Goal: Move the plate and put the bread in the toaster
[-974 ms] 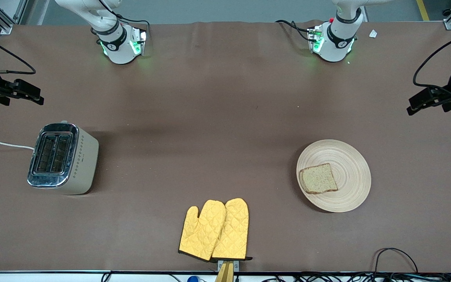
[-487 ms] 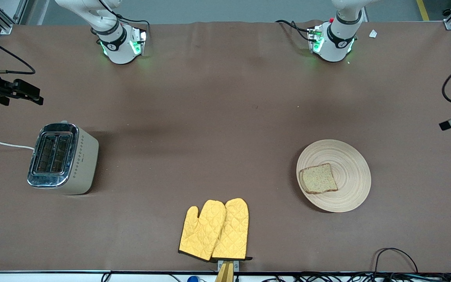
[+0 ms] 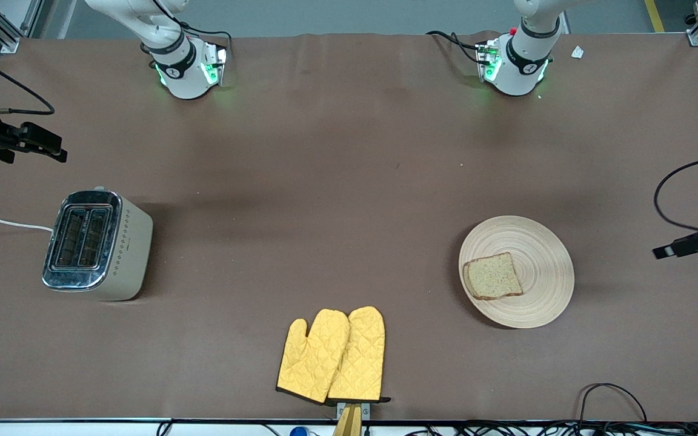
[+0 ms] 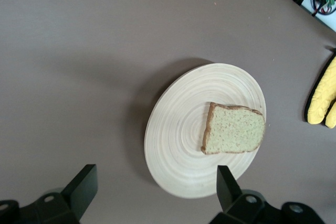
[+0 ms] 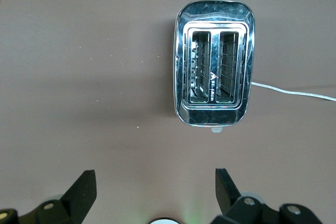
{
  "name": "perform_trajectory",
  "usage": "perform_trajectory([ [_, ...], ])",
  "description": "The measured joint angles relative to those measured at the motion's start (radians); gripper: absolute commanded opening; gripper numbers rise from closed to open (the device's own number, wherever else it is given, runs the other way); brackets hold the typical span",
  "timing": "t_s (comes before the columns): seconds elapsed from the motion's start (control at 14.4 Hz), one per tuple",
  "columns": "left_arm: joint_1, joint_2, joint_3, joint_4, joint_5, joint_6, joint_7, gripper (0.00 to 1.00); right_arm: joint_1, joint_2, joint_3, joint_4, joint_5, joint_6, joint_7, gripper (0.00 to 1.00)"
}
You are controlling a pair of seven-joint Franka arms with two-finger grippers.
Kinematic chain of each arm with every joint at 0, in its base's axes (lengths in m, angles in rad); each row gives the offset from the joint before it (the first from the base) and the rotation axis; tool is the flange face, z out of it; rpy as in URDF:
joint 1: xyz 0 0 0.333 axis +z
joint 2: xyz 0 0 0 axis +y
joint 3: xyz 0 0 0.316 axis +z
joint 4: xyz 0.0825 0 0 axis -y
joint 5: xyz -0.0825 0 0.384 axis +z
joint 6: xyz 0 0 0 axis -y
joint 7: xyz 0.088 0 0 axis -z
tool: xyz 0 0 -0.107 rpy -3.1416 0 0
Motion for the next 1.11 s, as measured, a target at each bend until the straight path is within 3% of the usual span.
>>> perform_trajectory([
  [0.28, 0.029, 0.161, 0.002, 0.004, -0.143, 0.035, 0.185, 0.98, 0.000, 0.000, 0.000, -0.001, 0.000, 0.002, 0.000, 1.00],
  [0.42, 0.059, 0.217, 0.002, 0.005, -0.232, 0.035, 0.310, 0.88, -0.005, 0.002, -0.001, -0.006, 0.002, 0.030, 0.000, 1.00],
  [0.7, 0.093, 0.277, 0.000, 0.009, -0.265, 0.035, 0.477, 0.68, -0.021, 0.012, 0.000, -0.113, 0.089, 0.200, 0.000, 1.00],
  [1.11, 0.086, 0.344, -0.016, 0.009, -0.361, 0.033, 0.658, 0.66, 0.009, 0.070, 0.011, -0.178, 0.220, 0.283, 0.007, 1.00],
])
